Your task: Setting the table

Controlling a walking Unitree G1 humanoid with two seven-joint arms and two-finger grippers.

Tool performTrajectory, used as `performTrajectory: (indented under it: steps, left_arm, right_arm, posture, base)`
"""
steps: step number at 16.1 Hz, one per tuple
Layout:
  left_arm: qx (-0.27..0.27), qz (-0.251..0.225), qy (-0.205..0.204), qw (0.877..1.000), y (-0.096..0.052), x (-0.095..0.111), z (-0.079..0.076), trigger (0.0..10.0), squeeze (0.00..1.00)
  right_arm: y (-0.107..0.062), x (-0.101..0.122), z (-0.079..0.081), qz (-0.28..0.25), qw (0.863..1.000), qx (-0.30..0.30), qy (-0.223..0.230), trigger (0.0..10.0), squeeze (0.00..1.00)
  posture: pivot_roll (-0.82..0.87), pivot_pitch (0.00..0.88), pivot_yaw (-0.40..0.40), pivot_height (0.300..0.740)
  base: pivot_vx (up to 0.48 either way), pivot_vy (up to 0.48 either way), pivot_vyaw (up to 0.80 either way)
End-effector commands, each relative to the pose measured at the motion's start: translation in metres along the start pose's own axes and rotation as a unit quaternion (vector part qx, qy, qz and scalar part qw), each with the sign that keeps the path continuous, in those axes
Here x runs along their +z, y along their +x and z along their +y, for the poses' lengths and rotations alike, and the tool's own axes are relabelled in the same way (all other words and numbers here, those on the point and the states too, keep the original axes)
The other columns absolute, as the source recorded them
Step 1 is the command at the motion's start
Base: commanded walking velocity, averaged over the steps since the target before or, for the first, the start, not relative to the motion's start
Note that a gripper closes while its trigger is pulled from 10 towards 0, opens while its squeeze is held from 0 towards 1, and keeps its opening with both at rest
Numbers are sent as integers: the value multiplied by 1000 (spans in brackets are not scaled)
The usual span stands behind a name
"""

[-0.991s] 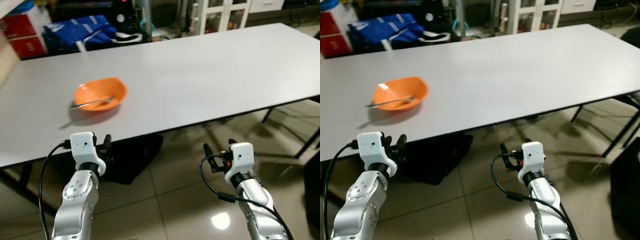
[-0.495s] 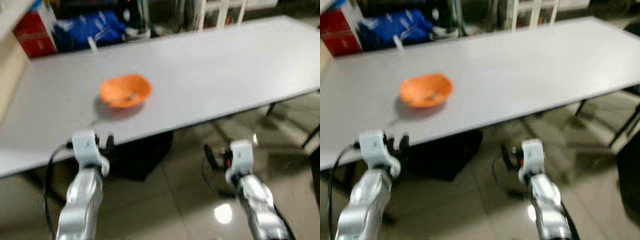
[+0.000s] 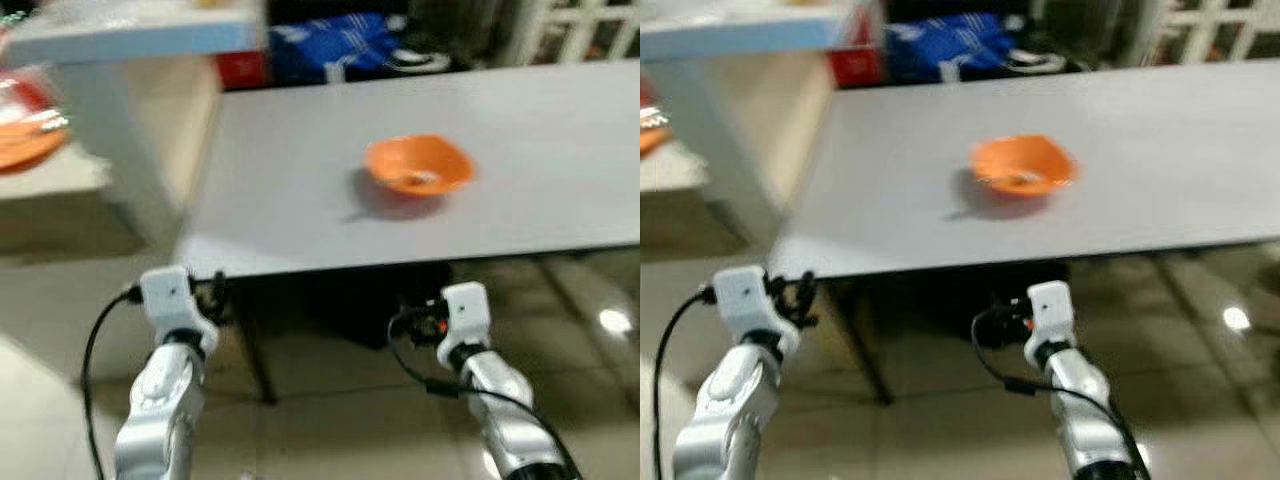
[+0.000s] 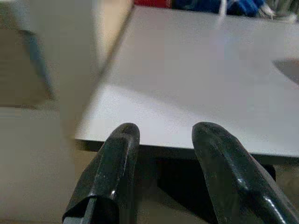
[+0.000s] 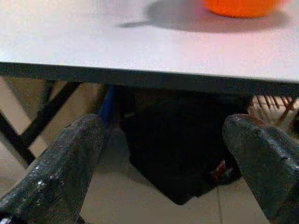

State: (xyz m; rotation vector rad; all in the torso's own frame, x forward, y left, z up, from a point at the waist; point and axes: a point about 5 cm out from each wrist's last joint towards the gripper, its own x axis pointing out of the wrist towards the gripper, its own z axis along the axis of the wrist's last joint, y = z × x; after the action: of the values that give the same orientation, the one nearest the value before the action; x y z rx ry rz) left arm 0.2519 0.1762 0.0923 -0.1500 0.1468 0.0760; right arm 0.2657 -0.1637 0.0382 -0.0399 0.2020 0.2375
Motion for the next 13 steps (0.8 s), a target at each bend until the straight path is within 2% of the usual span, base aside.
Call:
performTrajectory:
  steps: [1,7,13]
  left_arm:
    - [16,4,4,1000,-2,-1,9,10000,0]
    - [23,8,13,1000,-3,-1,12,10000,0]
    - [6,9,30,999,-1,-2,13,10000,0]
  right_arm:
    - [4,4,5,-7,1000,8,-2,10000,0]
    - [5,6,5,-19,1000,8,7,10000,0]
    - [7,22,0,-68,996,-29,44,10000,0]
  posture:
    - [-109,0,58,740]
    - [-103,0,57,740]
    - [-110,0,64,740]
  base:
    - [0,461,0]
    - [0,470,0]
    - [0,479,0]
